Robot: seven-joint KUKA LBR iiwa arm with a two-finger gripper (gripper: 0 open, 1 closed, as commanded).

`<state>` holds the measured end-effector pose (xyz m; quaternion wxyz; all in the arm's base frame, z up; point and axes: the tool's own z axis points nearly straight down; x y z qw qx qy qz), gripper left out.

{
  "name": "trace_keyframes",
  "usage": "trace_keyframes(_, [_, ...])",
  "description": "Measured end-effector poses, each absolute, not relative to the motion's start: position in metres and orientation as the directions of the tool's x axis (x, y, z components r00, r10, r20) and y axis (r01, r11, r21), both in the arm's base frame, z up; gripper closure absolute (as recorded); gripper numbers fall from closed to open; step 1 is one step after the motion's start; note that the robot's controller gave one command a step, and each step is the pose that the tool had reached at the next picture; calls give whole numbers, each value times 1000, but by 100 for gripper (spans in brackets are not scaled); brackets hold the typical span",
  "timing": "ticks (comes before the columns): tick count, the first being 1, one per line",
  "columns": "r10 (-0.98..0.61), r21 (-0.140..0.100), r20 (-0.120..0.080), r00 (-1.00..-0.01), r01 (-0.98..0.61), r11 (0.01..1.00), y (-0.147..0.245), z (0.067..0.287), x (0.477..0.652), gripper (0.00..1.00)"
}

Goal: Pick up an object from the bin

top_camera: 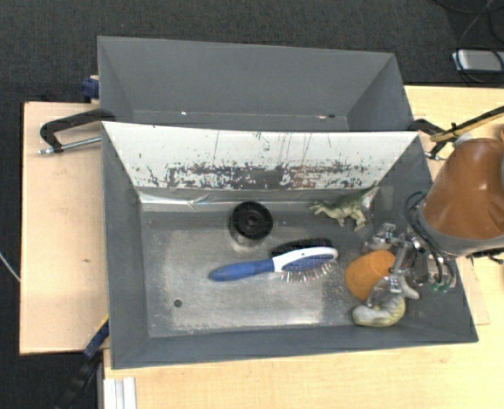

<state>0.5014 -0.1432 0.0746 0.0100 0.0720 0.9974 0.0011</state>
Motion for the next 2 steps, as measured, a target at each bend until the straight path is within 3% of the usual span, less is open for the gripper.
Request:
trace_keyframes(1, [139,3,-20,-990,139,990,-142,76,502,100])
trace_keyframes(2, [132,-2,-15,-991,132,991,-153,215,505,100])
